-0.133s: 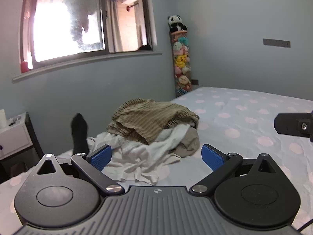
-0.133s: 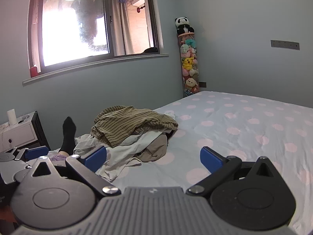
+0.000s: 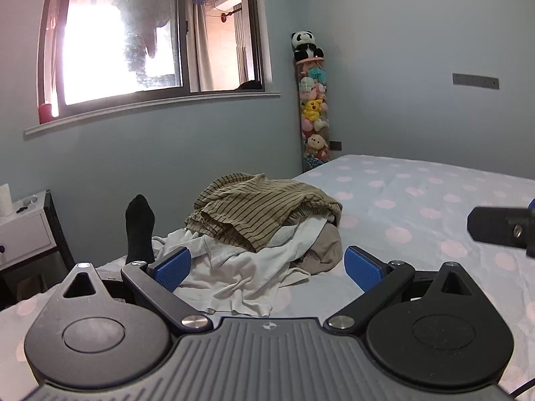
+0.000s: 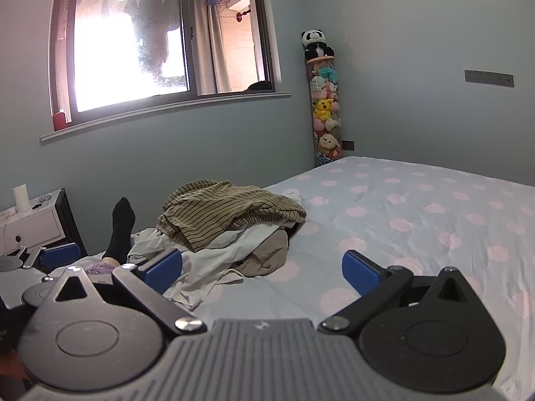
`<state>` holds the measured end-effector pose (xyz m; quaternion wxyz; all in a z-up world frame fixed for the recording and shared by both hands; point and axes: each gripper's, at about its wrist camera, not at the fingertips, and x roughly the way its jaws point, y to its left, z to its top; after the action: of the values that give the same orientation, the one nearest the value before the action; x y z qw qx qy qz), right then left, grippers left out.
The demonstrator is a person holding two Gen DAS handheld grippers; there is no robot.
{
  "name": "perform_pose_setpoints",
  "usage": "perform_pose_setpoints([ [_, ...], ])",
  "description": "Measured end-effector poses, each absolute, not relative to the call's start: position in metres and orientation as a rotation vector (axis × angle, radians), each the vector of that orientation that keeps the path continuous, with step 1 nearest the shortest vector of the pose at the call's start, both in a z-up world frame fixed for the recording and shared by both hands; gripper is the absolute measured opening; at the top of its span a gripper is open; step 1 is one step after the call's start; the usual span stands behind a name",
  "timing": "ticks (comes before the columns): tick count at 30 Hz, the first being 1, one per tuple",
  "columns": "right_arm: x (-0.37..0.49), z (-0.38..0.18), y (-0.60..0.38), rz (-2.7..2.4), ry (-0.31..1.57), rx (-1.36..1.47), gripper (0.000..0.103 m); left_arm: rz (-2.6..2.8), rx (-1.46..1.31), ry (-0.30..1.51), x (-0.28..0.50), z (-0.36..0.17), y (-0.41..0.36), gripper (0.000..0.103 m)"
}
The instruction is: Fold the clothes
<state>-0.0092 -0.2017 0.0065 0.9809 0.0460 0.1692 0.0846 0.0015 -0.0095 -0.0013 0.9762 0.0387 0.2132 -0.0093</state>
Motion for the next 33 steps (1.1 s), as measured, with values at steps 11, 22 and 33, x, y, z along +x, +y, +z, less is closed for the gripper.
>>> perform_pose_setpoints([
  [11, -0.005, 0.004, -0.196, 0.181, 0.343, 0.097, 0.102, -0.004, 0.061, 0.358, -0.012, 0.009, -0.011, 0.100],
  [22, -0.009, 0.004, -0.197, 0.185, 0.346, 0.092, 0.102, -0.016, 0.067, 0.376, -0.002, 0.009, 0.003, 0.100],
  [33, -0.007, 0.001, -0.199, 0.156, 0.345, 0.081, 0.102, -0.031, 0.056, 0.399, 0.000, 0.009, 0.005, 0.100],
])
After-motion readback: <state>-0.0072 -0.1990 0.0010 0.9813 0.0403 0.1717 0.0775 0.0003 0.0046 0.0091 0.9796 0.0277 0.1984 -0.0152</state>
